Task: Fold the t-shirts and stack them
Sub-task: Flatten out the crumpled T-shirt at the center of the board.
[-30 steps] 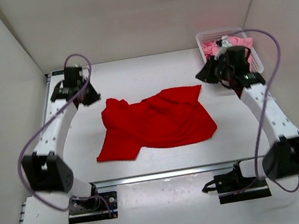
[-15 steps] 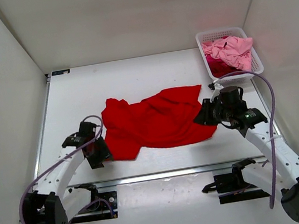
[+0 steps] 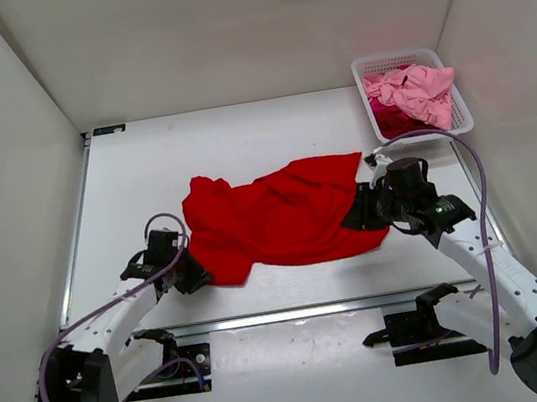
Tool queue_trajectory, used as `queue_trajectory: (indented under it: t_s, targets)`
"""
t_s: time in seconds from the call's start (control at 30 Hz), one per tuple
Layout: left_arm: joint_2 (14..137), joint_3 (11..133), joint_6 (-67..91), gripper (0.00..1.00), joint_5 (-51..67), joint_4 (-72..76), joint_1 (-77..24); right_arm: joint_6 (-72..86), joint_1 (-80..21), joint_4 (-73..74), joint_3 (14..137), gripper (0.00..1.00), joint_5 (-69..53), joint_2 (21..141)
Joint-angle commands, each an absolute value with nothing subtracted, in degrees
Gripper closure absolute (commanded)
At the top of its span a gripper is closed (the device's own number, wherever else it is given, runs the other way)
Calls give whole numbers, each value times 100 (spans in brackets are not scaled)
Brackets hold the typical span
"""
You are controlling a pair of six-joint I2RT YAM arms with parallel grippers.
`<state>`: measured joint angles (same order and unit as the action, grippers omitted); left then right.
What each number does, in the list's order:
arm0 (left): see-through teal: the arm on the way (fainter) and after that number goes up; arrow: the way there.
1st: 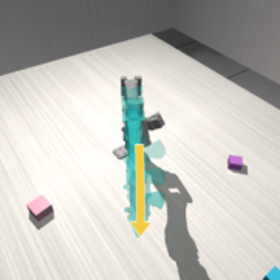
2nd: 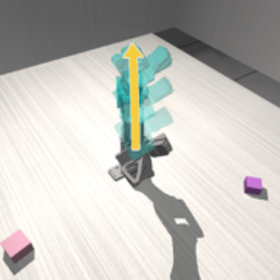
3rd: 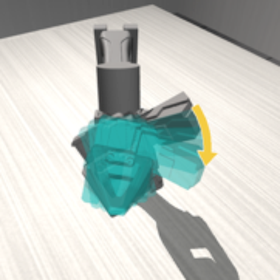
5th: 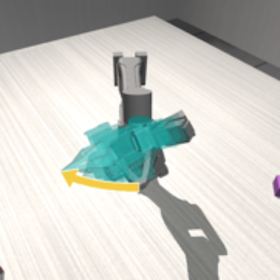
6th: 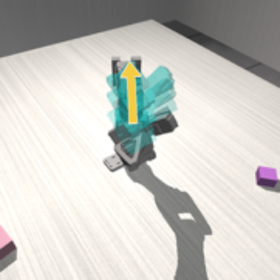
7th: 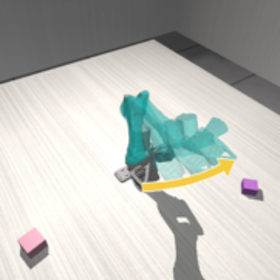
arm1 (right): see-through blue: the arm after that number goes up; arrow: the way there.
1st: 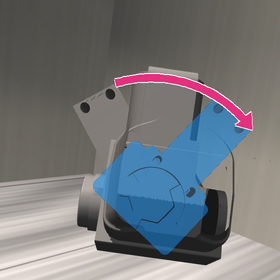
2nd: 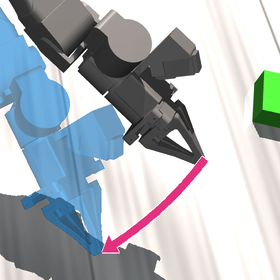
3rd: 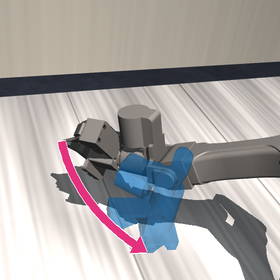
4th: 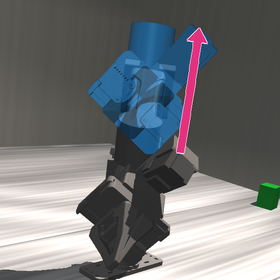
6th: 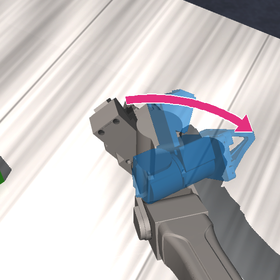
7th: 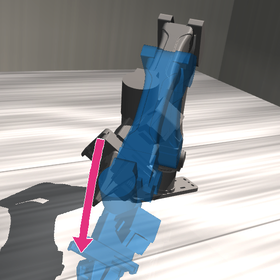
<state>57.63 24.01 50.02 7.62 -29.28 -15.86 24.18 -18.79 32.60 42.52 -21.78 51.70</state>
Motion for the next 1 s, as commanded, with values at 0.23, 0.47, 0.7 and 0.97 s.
queue_trajectory:
  t_s: [0.23, 0.47, 0.7, 0.97]
  targets:
    - [5835, 4293, 5098, 100, 1238, -4916, -1634, 2189, -1767, 3550, 4833, 82, -2197, 5300]
    - [5747, 3668, 5160, 93, 2372, -5267, -1494, 2075, -1714, 3569, 4957, 81, -2188, 5485]
    - [7022, 4409, 4719, 33, 1118, -4555, -1407, 1942, -1811, 3578, 5133, 81, -2004, 5880]
    - [7956, 5872, 4141, 35, 274, -4948, -1557, 2004, -1987, 3559, 5124, 81, -2039, 5994]
